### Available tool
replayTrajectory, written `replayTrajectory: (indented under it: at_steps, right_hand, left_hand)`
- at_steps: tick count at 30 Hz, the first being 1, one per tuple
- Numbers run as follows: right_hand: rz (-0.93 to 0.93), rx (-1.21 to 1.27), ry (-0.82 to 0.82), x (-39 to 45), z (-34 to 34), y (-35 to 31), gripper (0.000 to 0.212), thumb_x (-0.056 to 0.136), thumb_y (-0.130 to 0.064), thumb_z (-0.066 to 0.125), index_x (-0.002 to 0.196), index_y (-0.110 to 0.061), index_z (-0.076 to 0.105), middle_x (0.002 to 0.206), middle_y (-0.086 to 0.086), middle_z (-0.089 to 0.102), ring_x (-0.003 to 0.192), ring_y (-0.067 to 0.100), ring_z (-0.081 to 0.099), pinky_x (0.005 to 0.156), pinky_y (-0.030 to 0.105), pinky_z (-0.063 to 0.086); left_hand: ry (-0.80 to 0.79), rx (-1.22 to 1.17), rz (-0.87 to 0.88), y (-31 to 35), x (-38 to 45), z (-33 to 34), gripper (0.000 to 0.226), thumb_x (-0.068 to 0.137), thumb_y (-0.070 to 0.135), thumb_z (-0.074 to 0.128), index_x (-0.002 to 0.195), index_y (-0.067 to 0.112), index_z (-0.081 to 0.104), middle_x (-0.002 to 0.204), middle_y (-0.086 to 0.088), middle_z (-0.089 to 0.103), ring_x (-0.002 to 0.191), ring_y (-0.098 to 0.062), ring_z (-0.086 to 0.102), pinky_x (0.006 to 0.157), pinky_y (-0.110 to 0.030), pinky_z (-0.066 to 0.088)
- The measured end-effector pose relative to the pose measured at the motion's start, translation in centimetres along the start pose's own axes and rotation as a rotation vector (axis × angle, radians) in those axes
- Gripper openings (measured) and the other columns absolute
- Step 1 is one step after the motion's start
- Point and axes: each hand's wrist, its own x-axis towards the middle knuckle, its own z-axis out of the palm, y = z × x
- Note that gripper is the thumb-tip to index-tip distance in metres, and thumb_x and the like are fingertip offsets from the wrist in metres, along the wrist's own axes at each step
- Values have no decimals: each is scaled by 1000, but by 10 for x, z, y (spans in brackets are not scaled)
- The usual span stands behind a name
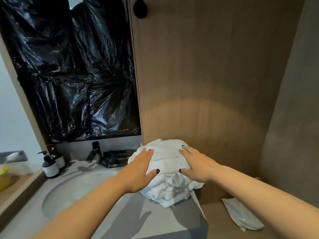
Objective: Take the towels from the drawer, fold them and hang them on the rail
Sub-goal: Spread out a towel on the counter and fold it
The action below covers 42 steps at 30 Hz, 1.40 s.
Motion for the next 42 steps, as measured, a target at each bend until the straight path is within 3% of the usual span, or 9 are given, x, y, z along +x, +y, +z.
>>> replayTrajectory:
  at_steps: [10, 13, 15, 18, 24, 27, 31, 35, 42]
  right_hand:
    - [-43, -6, -178, 100, 57, 39, 75, 100, -39, 48, 158, -15, 7, 166, 4, -1, 152, 21, 3, 120, 32, 12]
    - [-52, 53, -188, 134, 68, 49, 72, 99, -36, 50, 156, -13, 13, 164, 3, 6, 150, 21, 11, 118, 32, 19]
    - [-57, 108, -178, 153, 76, 54, 62, 97, -34, 52, 148, -10, 27, 158, 4, 22, 142, 26, 27, 112, 36, 32]
    - [-111, 128, -118, 178, 91, 57, 44, 93, -30, 52, 132, -12, 42, 139, 4, 41, 128, 27, 40, 101, 42, 40]
    - [-161, 80, -8, 209, 117, 52, 50, 95, -38, 43, 144, -36, 31, 147, 1, 33, 134, 26, 29, 104, 42, 28]
    - [-167, -67, 27, 219, 122, 51, 39, 97, -39, 44, 135, -32, 45, 141, 0, 34, 129, 26, 32, 98, 41, 28]
    - [-143, -95, 96, 227, 109, 47, 25, 99, -31, 45, 117, -19, 57, 126, -3, 46, 115, 21, 44, 90, 36, 33]
    - [-125, 5, 199, 224, 75, 43, 16, 99, -24, 46, 106, -14, 56, 111, 0, 54, 106, 24, 52, 88, 36, 36]
    - [-33, 259, 500, 207, -21, 21, 15, 102, -25, 42, 99, -17, 55, 95, -4, 57, 87, 19, 55, 72, 34, 43]
  left_hand:
    - [-82, -211, -129, -85, 71, 68, 76, 102, 48, 42, 158, 22, -2, 165, 6, -5, 151, -9, -6, 118, -23, 4]
    - [-92, -298, -201, -100, 93, 85, 76, 101, 48, 43, 158, 22, 0, 165, 8, 0, 151, -9, 1, 118, -23, 7]
    - [-75, -359, -259, -109, 104, 97, 76, 101, 46, 45, 158, 21, 2, 165, 8, 4, 151, -10, 7, 118, -22, 8]
    - [-8, -406, -327, -121, 118, 114, 73, 101, 41, 47, 158, 16, 8, 165, 3, 11, 150, -13, 15, 118, -23, 11]
    - [118, -313, -335, -141, 140, 133, 62, 101, 33, 50, 154, 16, 24, 156, -4, 30, 143, -18, 28, 115, -25, 22]
    - [135, -250, -341, -148, 154, 133, 57, 100, 32, 52, 152, 20, 32, 150, -6, 33, 138, -22, 31, 112, -31, 31]
    - [162, -141, -341, -152, 167, 129, 46, 97, 34, 58, 141, 26, 49, 140, -3, 38, 130, -23, 34, 111, -32, 31]
    - [244, -113, -284, -155, 179, 111, 33, 94, 28, 62, 126, 20, 60, 130, -3, 48, 119, -25, 40, 97, -35, 38]
    - [404, -416, -166, -127, 196, 39, 11, 99, 26, 55, 100, 21, 45, 91, 0, 55, 80, -24, 56, 68, -41, 48]
